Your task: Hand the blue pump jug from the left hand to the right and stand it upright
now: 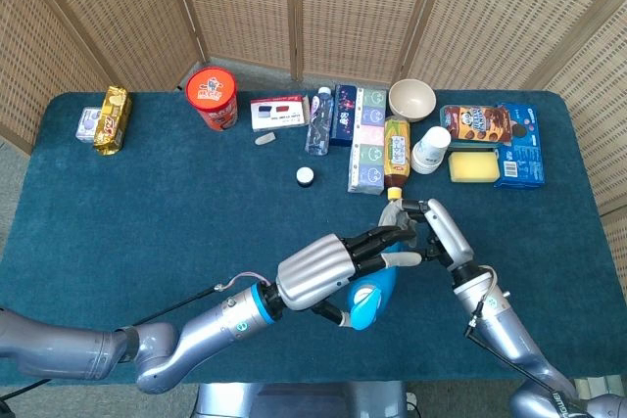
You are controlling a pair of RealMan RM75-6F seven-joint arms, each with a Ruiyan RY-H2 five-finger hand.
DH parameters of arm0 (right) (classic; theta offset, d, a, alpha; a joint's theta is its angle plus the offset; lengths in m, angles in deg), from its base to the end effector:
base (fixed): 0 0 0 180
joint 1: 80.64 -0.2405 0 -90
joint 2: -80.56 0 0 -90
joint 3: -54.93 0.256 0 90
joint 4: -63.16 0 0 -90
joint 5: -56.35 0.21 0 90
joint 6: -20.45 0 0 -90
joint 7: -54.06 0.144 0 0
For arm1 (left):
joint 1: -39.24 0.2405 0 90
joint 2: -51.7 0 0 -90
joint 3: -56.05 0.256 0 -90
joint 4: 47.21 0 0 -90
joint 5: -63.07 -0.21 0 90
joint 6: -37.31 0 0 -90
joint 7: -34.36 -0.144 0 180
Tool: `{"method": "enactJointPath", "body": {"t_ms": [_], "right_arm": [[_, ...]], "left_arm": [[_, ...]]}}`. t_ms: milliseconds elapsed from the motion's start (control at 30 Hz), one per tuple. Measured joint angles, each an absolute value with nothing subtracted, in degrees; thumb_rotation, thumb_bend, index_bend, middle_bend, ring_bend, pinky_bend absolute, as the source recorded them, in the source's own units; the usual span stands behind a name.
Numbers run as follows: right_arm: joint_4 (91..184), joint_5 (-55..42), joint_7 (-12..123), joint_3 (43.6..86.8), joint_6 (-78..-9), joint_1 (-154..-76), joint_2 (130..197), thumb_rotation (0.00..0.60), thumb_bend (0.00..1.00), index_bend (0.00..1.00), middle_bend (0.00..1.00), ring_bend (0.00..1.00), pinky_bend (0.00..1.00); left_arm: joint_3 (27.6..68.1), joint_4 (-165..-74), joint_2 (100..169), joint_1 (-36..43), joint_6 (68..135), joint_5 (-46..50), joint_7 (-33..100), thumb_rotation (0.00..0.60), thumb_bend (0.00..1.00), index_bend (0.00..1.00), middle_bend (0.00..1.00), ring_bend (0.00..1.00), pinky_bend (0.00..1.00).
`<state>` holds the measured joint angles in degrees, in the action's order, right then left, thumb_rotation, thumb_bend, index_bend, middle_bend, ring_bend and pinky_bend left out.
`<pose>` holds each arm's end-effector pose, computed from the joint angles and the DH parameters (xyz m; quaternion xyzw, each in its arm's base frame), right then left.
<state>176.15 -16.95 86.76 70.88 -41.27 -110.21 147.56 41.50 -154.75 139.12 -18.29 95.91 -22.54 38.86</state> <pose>-0.1275 -0.2920 0.1026 0.4753 -0.6284 0.5899 0.1769 0.0566 0.2606 0.0138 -0.7329 -0.3284 -0.5947 0.0357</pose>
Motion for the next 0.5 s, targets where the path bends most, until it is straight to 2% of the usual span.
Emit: {"method": "enactJointPath", "body": {"t_ms": [100,233,500], "right_arm": [[176.3,-16.7,86.5,70.9,-41.2,-110.2,147.5,0.6,0.33,0.82,0.88,0.64,0.77],[176.3,-16.4,86.3,71.0,-41.0,-110.2,147.5,0.6,0.33,0.82,0.88,0.64,0.77],[175.7,-15.9,87.0,71.3,-40.7,-110.0,147.1,0.6,0.33,0.82,0.88,0.64,0.77]], "left_arm": [[41.5,-155.9,137.4,-18.3,95.0,-21.8,37.0,0.6,0.0,0.0,0.0,0.0,0.04],[41.2,-157.8,135.4,-18.3,94.3,-20.4,33.6,0.6,0.0,0.0,0.0,0.0,0.0],[41.1,-159.7,133.3,-17.2,95.4,-19.9,30.7,0.6,0.0,0.0,0.0,0.0,0.0]]}}
